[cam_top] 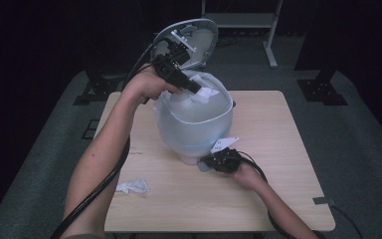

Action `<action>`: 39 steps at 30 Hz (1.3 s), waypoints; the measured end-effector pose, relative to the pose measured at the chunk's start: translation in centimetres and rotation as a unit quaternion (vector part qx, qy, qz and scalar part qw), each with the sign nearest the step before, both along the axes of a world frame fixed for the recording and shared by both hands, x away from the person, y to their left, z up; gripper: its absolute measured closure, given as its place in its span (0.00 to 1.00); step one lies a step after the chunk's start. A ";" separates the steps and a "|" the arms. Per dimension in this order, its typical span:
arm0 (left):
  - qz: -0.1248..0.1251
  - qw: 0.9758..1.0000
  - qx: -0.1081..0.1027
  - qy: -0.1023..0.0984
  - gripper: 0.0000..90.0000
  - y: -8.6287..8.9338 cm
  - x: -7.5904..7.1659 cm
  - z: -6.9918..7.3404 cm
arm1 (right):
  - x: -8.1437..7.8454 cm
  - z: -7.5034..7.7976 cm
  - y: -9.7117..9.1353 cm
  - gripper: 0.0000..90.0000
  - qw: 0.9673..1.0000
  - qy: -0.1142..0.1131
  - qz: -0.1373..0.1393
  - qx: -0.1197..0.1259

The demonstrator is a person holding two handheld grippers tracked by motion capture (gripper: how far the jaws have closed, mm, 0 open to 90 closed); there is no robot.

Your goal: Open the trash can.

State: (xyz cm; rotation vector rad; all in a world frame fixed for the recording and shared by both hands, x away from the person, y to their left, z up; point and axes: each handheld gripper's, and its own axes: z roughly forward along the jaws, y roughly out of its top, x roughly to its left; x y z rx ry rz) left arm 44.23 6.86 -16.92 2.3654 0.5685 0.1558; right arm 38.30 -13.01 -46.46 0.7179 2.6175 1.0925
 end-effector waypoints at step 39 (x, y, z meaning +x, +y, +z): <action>0.019 1.000 0.008 0.019 0.66 -0.2 1.3 -1.8 | -0.1 0.0 0.0 0.94 1.000 -0.001 -0.002 0.000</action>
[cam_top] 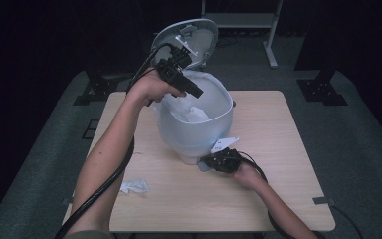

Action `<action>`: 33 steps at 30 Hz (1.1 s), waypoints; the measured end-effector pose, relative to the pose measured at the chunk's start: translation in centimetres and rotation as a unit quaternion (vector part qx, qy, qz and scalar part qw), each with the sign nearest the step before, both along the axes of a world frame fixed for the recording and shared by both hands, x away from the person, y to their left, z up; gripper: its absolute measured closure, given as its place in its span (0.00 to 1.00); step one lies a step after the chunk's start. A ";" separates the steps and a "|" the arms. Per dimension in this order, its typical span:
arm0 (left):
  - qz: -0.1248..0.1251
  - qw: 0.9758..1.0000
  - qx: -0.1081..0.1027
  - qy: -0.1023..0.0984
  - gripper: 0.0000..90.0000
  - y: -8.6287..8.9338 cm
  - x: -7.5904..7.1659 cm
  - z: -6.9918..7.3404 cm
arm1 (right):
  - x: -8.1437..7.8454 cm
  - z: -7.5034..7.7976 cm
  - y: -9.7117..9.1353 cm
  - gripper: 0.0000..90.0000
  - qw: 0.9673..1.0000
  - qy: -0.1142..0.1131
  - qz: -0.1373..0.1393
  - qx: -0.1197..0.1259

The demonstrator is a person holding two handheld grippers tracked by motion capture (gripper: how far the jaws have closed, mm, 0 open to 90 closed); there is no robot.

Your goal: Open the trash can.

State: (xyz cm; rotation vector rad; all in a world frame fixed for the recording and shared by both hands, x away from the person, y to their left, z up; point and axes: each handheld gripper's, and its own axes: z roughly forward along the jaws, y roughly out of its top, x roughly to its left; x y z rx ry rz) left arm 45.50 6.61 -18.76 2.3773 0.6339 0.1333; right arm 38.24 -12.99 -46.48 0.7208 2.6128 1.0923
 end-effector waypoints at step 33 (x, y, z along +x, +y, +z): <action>-0.012 0.999 -0.029 -0.020 0.57 4.9 -4.7 -0.3 | -0.1 0.0 0.1 0.94 1.000 -0.003 -0.002 -0.004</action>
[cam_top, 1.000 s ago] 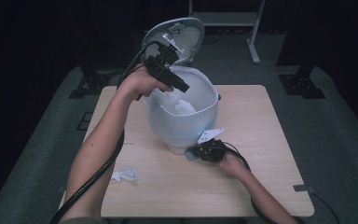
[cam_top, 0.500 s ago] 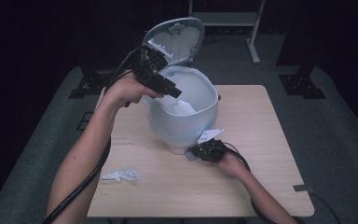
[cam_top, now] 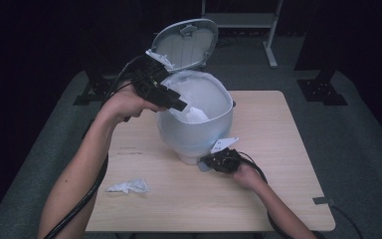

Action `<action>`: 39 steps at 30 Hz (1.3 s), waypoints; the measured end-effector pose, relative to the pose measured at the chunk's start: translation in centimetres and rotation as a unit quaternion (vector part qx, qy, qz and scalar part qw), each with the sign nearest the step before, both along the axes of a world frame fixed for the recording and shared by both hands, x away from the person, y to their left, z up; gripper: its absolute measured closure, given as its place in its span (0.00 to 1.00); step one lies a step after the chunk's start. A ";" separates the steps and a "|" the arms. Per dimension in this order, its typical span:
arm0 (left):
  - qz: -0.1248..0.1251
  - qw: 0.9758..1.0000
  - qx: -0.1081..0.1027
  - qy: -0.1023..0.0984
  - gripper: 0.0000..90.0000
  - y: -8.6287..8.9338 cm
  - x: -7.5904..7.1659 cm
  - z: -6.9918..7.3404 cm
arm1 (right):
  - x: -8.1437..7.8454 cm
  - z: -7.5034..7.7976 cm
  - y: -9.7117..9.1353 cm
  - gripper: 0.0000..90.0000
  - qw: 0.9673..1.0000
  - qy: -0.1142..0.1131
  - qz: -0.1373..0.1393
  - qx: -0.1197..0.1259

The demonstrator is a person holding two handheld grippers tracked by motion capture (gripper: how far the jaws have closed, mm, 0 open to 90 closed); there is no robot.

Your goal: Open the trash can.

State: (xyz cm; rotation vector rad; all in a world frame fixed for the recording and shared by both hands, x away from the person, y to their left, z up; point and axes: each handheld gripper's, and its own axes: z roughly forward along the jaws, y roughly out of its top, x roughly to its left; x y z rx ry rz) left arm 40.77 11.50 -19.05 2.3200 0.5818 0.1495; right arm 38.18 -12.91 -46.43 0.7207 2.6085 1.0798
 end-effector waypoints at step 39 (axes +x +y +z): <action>0.015 1.000 -0.007 0.002 0.40 5.8 -3.2 -4.2 | -0.2 0.1 0.2 0.94 1.000 0.001 -0.007 -0.003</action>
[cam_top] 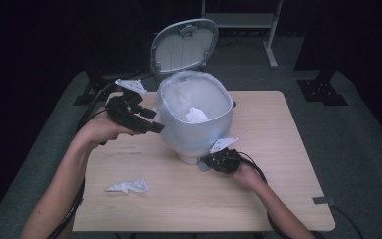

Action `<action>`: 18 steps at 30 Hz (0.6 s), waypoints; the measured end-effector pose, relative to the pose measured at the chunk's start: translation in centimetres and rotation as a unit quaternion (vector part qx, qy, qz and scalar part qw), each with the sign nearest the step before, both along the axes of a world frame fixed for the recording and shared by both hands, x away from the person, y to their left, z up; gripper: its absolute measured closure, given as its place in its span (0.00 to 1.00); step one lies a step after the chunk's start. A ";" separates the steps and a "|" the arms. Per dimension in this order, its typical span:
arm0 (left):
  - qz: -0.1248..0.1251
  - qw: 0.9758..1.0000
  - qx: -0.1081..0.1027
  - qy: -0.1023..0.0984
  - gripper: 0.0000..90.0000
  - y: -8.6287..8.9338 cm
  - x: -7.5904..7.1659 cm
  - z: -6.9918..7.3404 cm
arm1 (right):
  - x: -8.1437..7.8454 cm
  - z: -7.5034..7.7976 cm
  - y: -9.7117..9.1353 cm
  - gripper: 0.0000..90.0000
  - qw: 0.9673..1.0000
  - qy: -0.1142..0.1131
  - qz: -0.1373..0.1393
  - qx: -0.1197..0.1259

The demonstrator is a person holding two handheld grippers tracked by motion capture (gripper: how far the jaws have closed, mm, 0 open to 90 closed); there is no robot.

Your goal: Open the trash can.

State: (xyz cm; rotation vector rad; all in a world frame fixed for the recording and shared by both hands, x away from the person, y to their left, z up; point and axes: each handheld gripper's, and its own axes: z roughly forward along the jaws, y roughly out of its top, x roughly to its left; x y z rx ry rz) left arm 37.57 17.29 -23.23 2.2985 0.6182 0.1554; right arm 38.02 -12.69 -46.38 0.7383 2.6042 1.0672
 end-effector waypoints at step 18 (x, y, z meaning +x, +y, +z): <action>0.017 1.000 -0.007 0.015 0.33 2.2 -0.6 -3.4 | 0.1 0.0 0.0 0.94 1.000 -0.001 -0.001 -0.003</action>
